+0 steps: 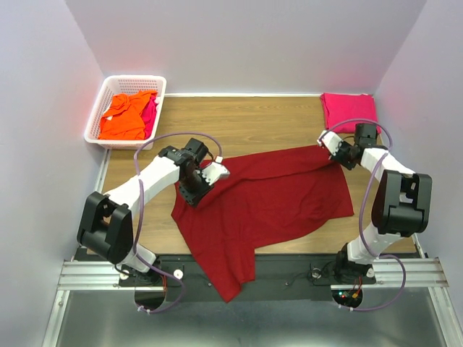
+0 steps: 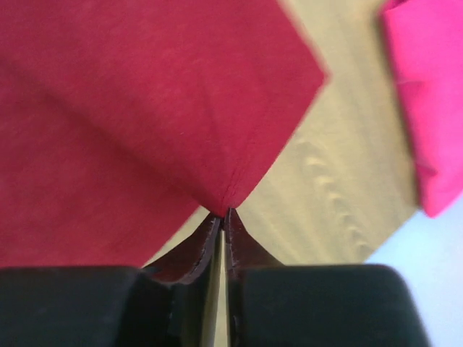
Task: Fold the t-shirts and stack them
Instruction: Fold the tshirt
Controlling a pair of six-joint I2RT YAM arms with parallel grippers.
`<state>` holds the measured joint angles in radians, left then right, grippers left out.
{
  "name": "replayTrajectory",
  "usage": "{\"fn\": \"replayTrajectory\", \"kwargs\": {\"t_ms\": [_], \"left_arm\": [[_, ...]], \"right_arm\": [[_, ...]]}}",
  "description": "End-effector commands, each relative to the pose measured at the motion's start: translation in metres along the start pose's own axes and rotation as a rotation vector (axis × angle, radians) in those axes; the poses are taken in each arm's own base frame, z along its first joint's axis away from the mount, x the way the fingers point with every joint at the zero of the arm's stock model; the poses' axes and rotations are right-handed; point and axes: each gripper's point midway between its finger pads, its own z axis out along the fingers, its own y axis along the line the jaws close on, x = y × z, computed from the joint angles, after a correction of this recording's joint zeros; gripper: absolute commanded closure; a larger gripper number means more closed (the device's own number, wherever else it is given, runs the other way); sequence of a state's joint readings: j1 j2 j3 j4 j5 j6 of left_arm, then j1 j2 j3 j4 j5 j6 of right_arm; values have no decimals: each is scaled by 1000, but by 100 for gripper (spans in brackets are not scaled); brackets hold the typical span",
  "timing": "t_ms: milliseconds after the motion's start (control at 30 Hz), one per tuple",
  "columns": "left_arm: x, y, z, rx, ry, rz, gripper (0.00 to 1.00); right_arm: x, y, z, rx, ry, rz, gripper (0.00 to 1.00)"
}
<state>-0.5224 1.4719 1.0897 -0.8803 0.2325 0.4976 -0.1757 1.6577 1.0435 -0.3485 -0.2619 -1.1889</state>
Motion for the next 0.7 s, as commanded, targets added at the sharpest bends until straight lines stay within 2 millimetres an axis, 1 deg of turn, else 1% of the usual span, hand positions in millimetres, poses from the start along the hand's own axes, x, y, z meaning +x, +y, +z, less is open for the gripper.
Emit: {"fn": "replayTrajectory", "kwargs": {"t_ms": [0, 33, 67, 100, 133, 167, 200, 233, 267, 300, 333, 367, 400, 433, 467, 500, 533, 567, 600, 633, 667], "left_arm": [[4, -11, -13, 53, 5, 58, 58], [-4, -10, -21, 50, -24, 67, 55], [-9, -10, -26, 54, -41, 76, 54], [-14, -10, -30, 63, -62, 81, 53], [-24, -5, -40, 50, -95, 82, 52], [-29, -1, -43, 43, -115, 69, 50], [-33, 3, -45, 38, -132, 55, 49], [-43, 12, -50, 16, -166, 46, 49], [-46, 21, -46, 11, -165, 14, 49], [-48, 36, -48, -15, -181, -59, 50], [-60, 60, -48, -64, -215, -104, 51], [-66, 74, -51, -82, -242, -144, 52], [-72, 90, -54, -98, -271, -189, 55], [-82, 118, -67, -151, -338, -279, 57], [-86, 133, -57, -149, -326, -317, 58], [-90, 146, -57, -163, -334, -342, 62], [-98, 162, -54, -182, -342, -367, 63], [-101, 170, -51, -199, -344, -373, 64], [-105, 181, -49, -232, -345, -380, 64], [-105, 189, -40, -234, -332, -399, 65], [-105, 195, -35, -251, -320, -415, 65]], "right_arm": [[2, -9, -24, 15, 5, -76, 73], [0, -21, -29, 39, 4, -76, 67], [4, -31, -33, 58, 11, -62, 63], [9, -35, -29, 47, 23, -34, 58], [11, -58, -31, 77, 29, -13, 57], [11, -66, -32, 80, 28, 6, 57], [11, -66, -34, 57, 30, 44, 57], [6, -72, -35, 54, 18, 62, 57], [-8, -87, -41, 70, -26, 68, 57], [-13, -82, -43, 33, -39, 111, 57], [-18, -78, -35, -5, -56, 141, 57], [-29, -75, -30, -24, -64, 150, 57], [-35, -73, -26, -40, -60, 186, 62], [-38, -67, -16, -66, -53, 204, 64], [-48, -61, -8, -92, -65, 211, 66], [-54, -56, -3, -108, -70, 251, 68], [-60, -53, 7, -128, -68, 271, 69], [-70, -44, 14, -150, -68, 300, 71], [-75, -42, 19, -162, -69, 313, 72], [-80, -37, 30, -184, -69, 326, 72], [-82, -34, 35, -193, -61, 352, 73]]}}
